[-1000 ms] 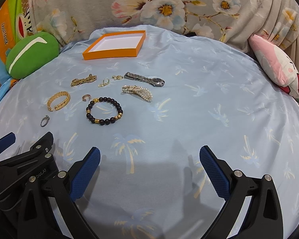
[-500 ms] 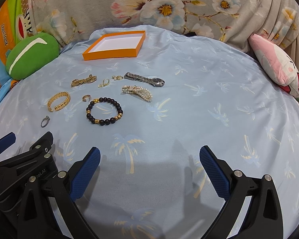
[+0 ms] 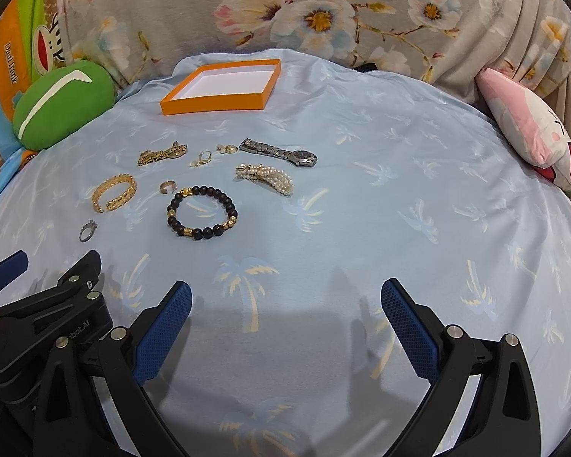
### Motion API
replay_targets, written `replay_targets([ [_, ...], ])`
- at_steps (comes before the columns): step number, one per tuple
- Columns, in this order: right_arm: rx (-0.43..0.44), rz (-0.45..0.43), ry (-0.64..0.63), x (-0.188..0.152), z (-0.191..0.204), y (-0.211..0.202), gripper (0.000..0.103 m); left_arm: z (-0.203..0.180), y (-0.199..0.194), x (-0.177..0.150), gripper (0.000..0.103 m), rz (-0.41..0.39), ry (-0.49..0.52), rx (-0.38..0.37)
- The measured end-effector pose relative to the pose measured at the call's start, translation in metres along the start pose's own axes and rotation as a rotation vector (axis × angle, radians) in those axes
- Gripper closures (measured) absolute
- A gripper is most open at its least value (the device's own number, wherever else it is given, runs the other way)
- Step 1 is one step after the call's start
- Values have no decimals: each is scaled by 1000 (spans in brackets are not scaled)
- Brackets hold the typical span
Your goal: Organize jewelry
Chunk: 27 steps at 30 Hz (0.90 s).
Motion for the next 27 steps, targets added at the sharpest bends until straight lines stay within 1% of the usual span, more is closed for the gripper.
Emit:
replay_targets([
  [4, 1, 0, 0, 0, 0, 0, 5, 0, 2, -1, 13, 2, -2, -10],
  [27, 1, 1, 0, 0, 0, 1, 5, 1, 2, -2, 13, 5, -1, -11],
])
Point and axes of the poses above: each gripper's, at about its wrist camera, not at the fingertips, and y roughly the way its jaws point, z to its left, x to its top, the point moved 2 cm from there along y, roughly the way its jaws point, and after that the axes turned 13 degrees about y, right-handed, at the moved point
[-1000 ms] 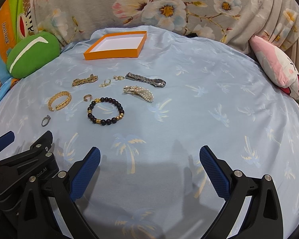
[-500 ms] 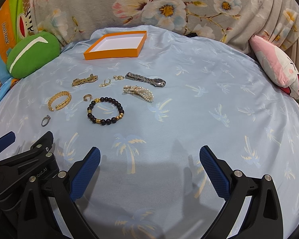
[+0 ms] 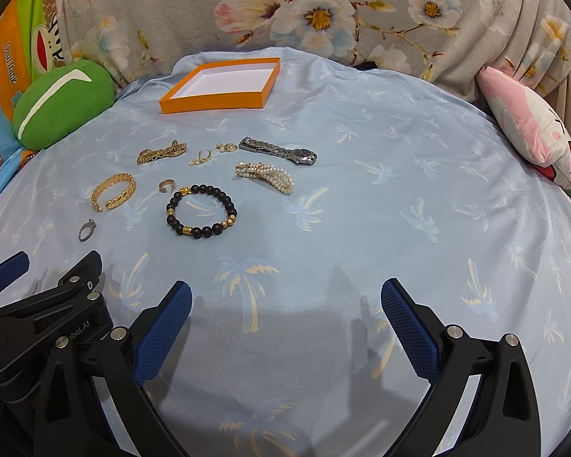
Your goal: Organize jewelry
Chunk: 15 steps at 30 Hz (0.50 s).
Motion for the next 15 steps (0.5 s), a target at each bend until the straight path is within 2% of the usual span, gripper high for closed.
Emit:
replay_targets([
  [15, 1, 2, 2, 0, -1, 0, 5, 0, 1, -1, 13, -3, 1, -4],
])
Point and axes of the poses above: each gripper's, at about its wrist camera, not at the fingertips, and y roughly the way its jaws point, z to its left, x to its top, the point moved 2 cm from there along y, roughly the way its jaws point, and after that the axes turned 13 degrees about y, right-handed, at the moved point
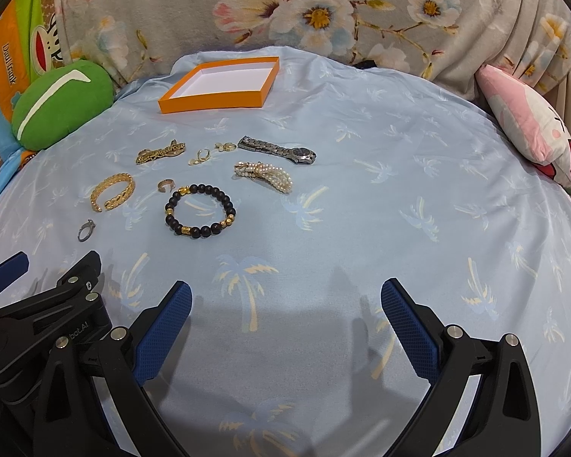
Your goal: Organize jewelry
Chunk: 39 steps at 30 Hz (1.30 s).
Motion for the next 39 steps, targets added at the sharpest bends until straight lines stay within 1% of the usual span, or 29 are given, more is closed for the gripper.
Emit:
replay_targets([
  [6, 3, 3, 3, 0, 0, 0, 5, -1, -2, 0, 13, -6, 0, -7],
  [15, 38, 44, 34, -2, -6, 7, 5, -2, -2, 1, 11, -10, 0, -31],
  [22, 49, 66, 26, -2, -3, 9, 5, 0, 3, 1, 8, 10, -19, -35],
  [27, 78, 89, 18, 0, -2, 12, 5, 1, 7, 0, 8, 32, -30, -45],
  [30, 86, 74, -2, 7, -1, 14, 6, 2, 8, 0, 8, 40, -36, -55],
  [33, 101, 56, -26, 18, 0, 19, 14, 3, 9, 2, 8, 34, -36, -63],
  [34, 108, 55, -29, 23, -1, 22, 19, 4, 9, 3, 8, 28, -31, -66],
  [35, 114, 55, -31, 29, -2, 25, 23, 4, 10, 4, 8, 24, -27, -60],
  [39, 149, 45, -28, 50, -5, 37, 34, 12, 15, 14, 7, 13, -26, -44],
])
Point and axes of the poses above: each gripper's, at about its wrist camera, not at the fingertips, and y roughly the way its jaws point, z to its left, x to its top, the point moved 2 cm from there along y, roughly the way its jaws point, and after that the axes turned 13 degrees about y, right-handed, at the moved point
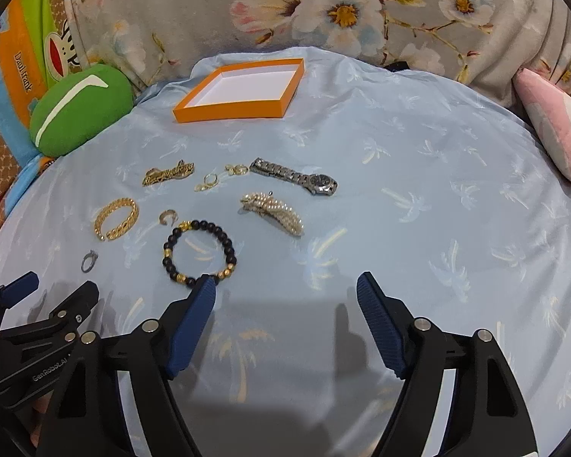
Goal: Organize jewelry
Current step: 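Lower the right tool onto the pearl hair clip and close it, then grasp the gold cuff bracelet with the left tool while the right lifts the pearl clip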
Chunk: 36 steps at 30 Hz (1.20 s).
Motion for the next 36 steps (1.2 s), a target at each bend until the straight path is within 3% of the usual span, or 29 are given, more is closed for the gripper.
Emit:
replay_targets([
  [6, 28, 18, -22, 22, 0, 29, 52, 10, 14, 14, 7, -8, -16, 13],
  [10, 80, 64, -11, 33, 0, 47, 63, 12, 24, 15, 6, 20, -28, -29],
  [18, 114, 124, -27, 40, 10, 70, 73, 20, 31, 11, 6, 48, -80, -76],
  [23, 108, 132, -38, 40, 14, 73, 87, 23, 34, 10, 6, 54, -108, -94],
  [30, 95, 96, -7, 42, 9, 66, 90, 22, 35, 13, 7, 51, -102, -93],
  [36, 89, 86, 0, 39, 6, 60, 90, 18, 46, 38, 6, 30, -82, -77],
])
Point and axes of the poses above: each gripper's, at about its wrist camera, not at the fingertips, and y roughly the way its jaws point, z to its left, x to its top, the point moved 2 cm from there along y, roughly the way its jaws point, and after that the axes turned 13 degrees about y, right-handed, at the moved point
